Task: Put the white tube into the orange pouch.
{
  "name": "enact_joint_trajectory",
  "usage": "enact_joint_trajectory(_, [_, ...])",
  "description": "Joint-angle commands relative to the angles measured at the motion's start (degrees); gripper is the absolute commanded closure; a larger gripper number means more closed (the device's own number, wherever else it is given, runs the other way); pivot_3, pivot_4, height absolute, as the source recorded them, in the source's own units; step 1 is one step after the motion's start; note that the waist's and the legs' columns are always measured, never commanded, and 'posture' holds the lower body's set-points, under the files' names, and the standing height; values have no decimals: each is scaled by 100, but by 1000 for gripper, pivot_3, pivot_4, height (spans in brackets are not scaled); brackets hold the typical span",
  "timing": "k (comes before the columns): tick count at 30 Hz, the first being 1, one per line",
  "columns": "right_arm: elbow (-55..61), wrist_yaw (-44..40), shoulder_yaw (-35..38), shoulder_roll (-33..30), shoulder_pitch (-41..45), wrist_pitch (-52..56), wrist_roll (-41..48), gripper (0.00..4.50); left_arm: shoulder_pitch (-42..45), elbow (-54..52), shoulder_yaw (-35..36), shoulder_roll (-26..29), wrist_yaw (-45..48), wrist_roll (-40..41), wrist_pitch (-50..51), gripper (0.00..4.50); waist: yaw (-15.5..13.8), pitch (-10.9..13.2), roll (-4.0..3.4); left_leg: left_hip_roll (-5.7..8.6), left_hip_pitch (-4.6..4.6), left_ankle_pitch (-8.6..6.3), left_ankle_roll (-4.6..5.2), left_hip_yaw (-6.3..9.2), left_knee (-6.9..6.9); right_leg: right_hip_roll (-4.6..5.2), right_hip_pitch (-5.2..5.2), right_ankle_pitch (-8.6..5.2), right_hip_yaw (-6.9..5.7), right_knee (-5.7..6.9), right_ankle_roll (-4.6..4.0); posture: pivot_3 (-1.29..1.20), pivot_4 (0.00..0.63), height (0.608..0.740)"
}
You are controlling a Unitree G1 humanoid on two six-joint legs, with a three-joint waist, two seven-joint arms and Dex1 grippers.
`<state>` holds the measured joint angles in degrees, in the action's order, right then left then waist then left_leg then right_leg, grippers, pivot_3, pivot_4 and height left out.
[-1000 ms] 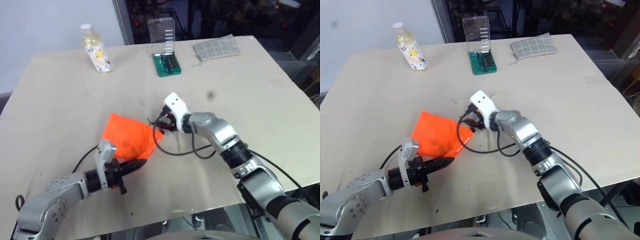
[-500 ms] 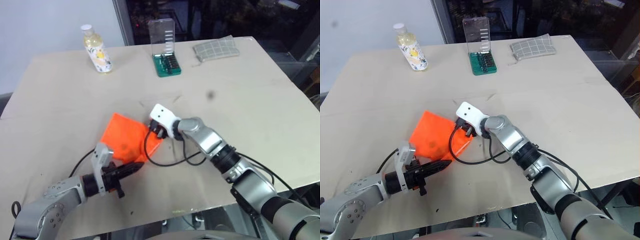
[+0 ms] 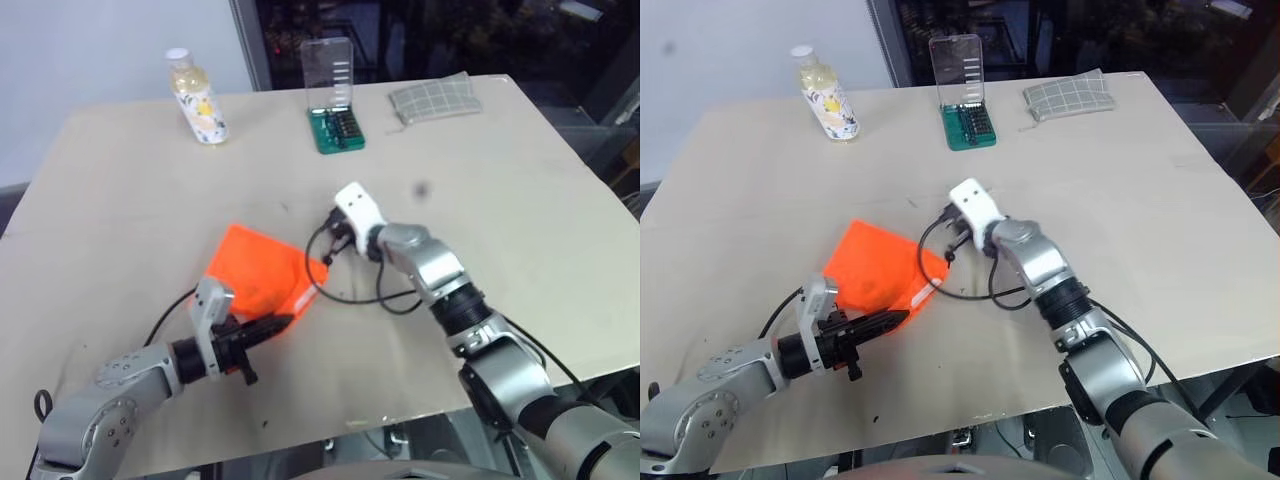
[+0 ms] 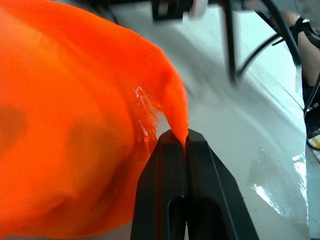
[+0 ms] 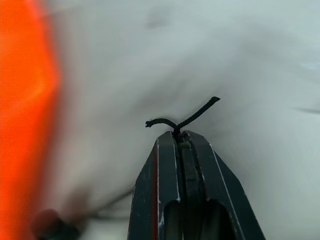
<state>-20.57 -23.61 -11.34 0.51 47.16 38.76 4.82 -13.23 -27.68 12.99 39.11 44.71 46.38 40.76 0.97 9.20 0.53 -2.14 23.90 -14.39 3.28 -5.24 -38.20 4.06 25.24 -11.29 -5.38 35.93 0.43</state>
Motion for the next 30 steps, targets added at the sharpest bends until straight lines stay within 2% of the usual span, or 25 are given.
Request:
enact_joint_trajectory(1, [775, 75, 752, 108, 353, 215, 609, 4491, 345, -38, 147, 4, -9, 256, 70, 4500, 7, 4, -4, -2, 0, 0, 0, 0, 2, -3, 2, 0, 0, 0, 0, 0, 150, 740])
enact_joint_trajectory(4, [1257, 174, 1259, 183, 442, 631, 1127, 4491, 734, 76, 159, -5, -32, 280, 69, 4500, -1, 5, -6, -4, 2, 2, 0, 4, 4, -5, 1, 0, 0, 1, 0, 0, 150, 740])
enact_joint_trajectory(9, [2060, 375, 1615, 250, 506, 1227, 1680, 4491, 1322, 36, 265, -413, -562, 818, 285, 4500, -3, 0, 3, 2, 1, 1, 6, -3, 0, -3, -3, 1, 1, 0, 1, 0, 150, 740])
enact_joint_trajectory(12, [2394, 566, 1696, 296, 537, 1440, 1876, 4500, 1370, 1, 203, -437, -577, 989, 397, 3691, 3, 0, 3, 2, 2, 1, 6, -5, 1, -4, -2, 1, 1, 1, 1, 0, 150, 740])
enact_joint_trajectory(15, [2655, 724, 1775, 317, 606, 1579, 2057, 4500, 1386, -50, 137, -333, -647, 857, 430, 2351, 2, 0, 2, 1, 1, 1, 6, -7, 1, -9, -1, 1, 0, 3, 1, 0, 150, 740])
enact_joint_trajectory(22, [2838, 1033, 2156, 129, 1145, 1714, 2422, 4500, 1595, 213, 609, -21, 129, 1783, 626, 2351, -9, 3, 0, 0, -1, 1, 6, -8, -2, -26, 0, 1, -1, 6, 1, 0, 150, 740])
enact_joint_trajectory(27, [2778, 1133, 2373, -212, 1730, 1725, 2656, 4500, 2439, 787, 634, -68, -141, 1728, 554, 2351, -18, 3, 1, 4, -1, 2, 7, -7, -6, -33, -2, 2, -3, 7, 2, 0, 150, 740])
enact_joint_trajectory(30, [2705, 1111, 2363, -428, 2061, 1676, 2696, 4500, 3245, 1166, 596, -186, -351, 1766, 530, 2351, -28, 5, 2, 4, -1, 2, 8, -12, -5, -35, -3, 2, 3, 7, 1, 0, 150, 740])
